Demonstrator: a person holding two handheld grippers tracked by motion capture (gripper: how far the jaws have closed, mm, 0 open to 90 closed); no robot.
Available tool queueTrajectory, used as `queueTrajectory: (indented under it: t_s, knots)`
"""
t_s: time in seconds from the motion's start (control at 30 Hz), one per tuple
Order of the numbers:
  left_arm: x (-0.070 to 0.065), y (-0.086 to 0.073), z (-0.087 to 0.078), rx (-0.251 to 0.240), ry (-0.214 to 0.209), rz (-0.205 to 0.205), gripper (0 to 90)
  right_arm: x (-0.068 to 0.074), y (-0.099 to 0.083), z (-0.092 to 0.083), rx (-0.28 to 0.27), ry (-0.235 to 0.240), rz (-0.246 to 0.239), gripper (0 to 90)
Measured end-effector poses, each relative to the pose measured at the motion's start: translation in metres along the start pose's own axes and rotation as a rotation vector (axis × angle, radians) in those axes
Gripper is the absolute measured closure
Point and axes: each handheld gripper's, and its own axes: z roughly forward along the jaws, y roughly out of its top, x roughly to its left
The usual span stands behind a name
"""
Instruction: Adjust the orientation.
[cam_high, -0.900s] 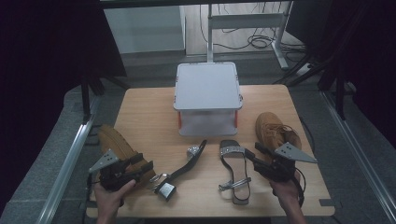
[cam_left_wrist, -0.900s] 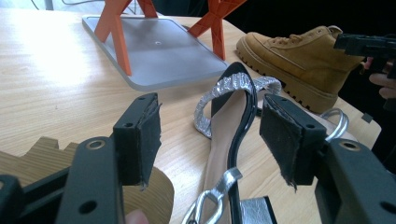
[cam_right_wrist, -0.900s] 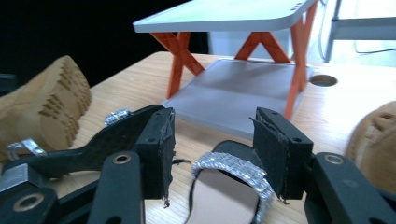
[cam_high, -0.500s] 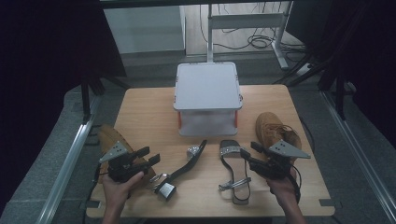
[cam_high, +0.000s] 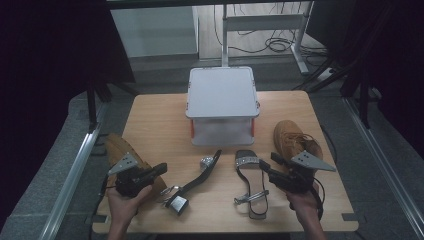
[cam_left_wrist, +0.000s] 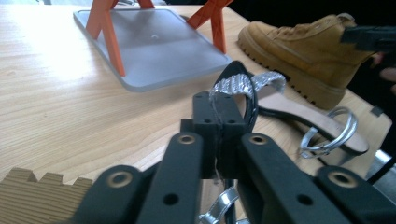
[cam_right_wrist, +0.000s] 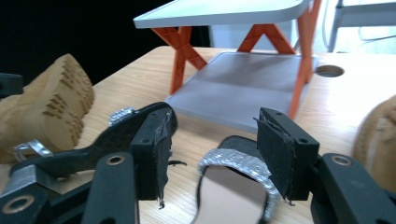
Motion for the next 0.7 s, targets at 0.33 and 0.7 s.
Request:
queueTrajectory:
  t_s: [0.33,0.7]
  knots:
    - [-0.002,0.000,0.012,0.033,-0.020,-0.017,89.5,-0.004,-0.013,-0.007,0.008,-0.047,0.010,44.7]
    - [-0.015,-0.010,0.052,0.160,-0.027,0.013,89.4,0.002,-0.023,0.008,0.069,-0.048,-0.036,43.7]
